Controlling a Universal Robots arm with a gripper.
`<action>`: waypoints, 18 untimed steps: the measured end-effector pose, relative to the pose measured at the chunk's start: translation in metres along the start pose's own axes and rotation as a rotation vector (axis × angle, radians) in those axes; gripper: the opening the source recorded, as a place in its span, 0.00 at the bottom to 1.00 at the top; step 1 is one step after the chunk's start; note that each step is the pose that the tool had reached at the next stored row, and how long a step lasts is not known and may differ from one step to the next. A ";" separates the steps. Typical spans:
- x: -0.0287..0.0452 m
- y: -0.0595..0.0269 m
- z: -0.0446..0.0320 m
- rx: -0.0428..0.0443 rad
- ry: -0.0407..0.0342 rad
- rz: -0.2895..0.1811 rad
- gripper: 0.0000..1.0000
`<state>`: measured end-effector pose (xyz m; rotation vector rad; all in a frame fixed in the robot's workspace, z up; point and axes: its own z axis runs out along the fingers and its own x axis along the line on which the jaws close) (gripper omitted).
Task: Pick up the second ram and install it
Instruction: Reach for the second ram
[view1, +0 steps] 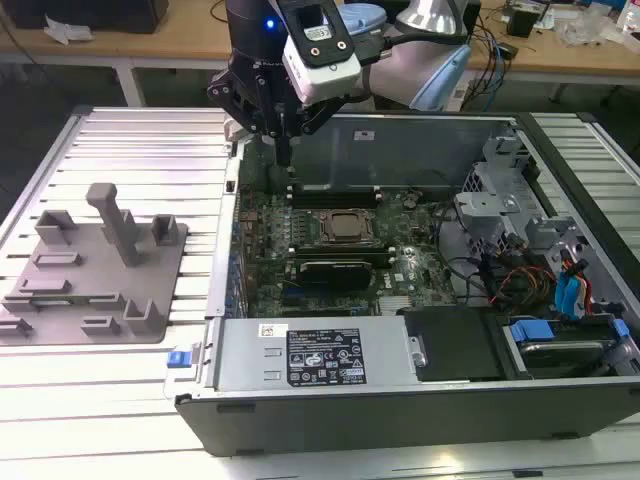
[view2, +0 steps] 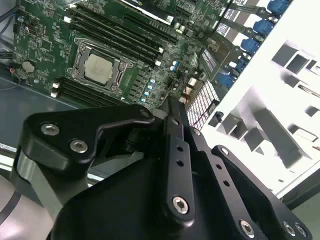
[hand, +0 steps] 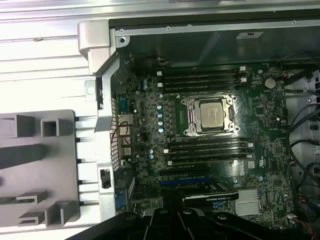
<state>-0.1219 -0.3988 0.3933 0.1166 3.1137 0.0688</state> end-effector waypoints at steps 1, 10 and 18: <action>0.0000 0.0000 0.0000 -0.0001 0.0000 0.000 0.08; 0.0000 0.0000 0.0000 -0.0001 0.0000 0.000 0.08; 0.0072 -0.0005 -0.0002 0.0000 0.0000 0.000 0.08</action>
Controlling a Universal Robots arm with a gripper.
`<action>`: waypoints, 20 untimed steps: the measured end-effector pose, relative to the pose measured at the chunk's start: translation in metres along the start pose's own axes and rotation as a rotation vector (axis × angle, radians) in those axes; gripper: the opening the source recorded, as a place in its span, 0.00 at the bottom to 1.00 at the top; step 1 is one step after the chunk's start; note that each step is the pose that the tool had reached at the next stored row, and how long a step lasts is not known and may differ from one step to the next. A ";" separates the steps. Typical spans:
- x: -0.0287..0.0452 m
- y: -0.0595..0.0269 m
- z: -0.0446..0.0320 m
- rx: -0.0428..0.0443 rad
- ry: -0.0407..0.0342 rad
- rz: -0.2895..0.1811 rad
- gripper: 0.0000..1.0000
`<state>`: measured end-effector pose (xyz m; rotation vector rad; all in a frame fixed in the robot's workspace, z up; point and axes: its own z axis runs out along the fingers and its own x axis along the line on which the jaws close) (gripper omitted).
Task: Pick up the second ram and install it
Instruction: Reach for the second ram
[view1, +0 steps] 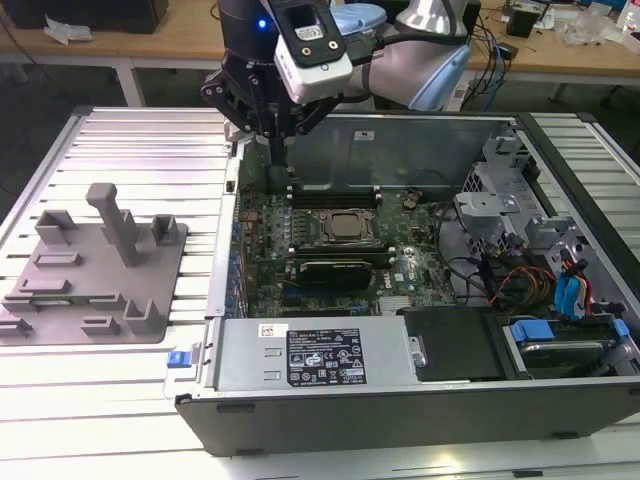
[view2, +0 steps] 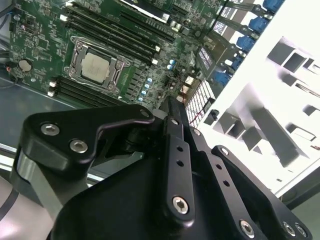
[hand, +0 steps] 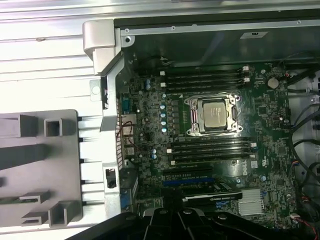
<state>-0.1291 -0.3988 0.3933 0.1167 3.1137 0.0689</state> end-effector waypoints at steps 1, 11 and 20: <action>0.0014 -0.0001 0.0000 0.0000 -0.0001 0.000 0.08; 0.0136 -0.0010 -0.0002 0.0000 0.0000 0.000 0.08; 0.0254 -0.0019 -0.0005 0.0000 0.0000 0.000 0.08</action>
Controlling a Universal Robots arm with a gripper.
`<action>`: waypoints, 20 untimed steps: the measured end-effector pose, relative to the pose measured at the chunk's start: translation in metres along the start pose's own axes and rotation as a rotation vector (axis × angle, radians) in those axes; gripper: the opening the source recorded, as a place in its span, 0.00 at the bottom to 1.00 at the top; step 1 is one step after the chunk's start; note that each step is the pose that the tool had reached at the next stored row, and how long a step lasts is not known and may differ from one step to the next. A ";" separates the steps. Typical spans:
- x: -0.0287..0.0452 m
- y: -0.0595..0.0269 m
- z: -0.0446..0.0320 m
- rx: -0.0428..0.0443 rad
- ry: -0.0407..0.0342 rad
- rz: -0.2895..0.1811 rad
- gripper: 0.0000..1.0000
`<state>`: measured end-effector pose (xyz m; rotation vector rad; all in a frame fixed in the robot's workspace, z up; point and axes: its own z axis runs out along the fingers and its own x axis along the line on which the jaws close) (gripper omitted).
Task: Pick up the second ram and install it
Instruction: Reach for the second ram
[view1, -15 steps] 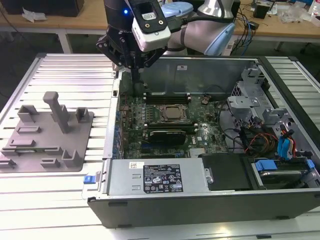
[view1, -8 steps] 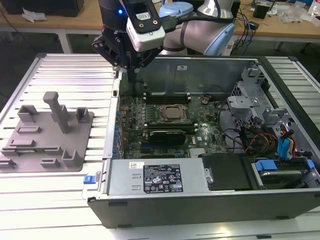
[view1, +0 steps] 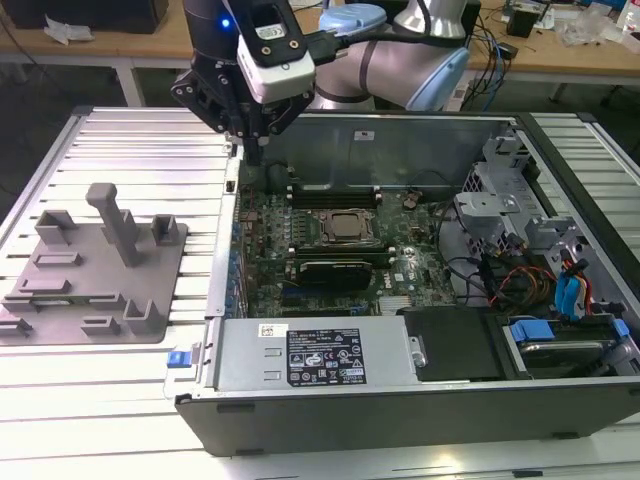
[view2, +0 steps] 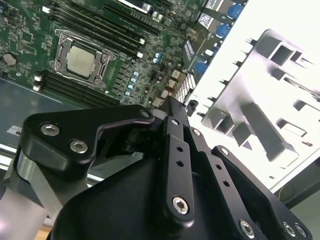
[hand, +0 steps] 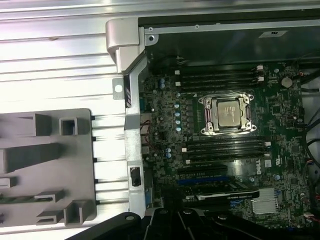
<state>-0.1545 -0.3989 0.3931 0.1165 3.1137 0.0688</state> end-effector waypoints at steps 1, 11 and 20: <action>0.0010 -0.0001 0.0000 0.0000 0.0000 0.000 0.08; 0.0142 -0.0011 -0.0004 0.0000 0.0000 0.000 0.08; 0.0341 -0.0025 -0.0009 -0.0001 0.0000 0.000 0.08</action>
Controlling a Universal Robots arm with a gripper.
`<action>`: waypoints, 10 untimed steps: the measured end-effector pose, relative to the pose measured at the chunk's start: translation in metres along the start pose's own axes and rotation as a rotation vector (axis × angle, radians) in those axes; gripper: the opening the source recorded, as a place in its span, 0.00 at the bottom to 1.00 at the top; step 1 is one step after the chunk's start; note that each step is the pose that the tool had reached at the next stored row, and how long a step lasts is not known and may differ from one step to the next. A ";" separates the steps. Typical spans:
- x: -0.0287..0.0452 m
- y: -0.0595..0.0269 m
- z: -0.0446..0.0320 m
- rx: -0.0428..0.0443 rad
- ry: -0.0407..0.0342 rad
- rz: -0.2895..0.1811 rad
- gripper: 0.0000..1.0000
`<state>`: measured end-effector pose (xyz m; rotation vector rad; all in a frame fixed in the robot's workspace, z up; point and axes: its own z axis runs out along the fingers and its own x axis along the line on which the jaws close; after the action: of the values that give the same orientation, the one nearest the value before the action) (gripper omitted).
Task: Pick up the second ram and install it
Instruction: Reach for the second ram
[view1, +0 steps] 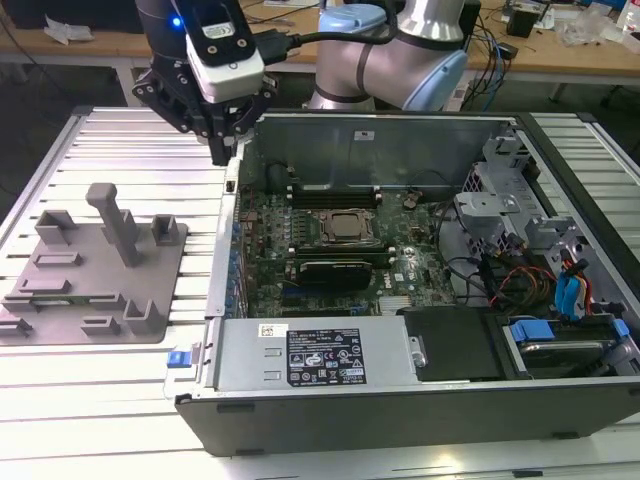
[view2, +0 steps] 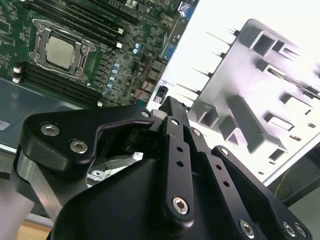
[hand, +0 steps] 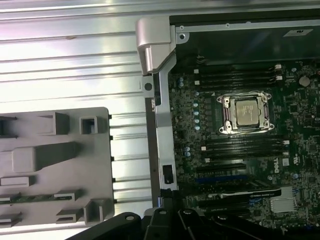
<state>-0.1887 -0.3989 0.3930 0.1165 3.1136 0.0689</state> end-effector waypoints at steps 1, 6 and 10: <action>0.0019 -0.0001 -0.0001 0.0001 0.0001 0.000 0.08; 0.0114 -0.0008 -0.0002 0.0000 0.0000 0.000 0.08; 0.0219 -0.0016 -0.0004 0.0000 0.0000 0.000 0.08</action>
<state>-0.2107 -0.3989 0.3928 0.1166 3.1136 0.0689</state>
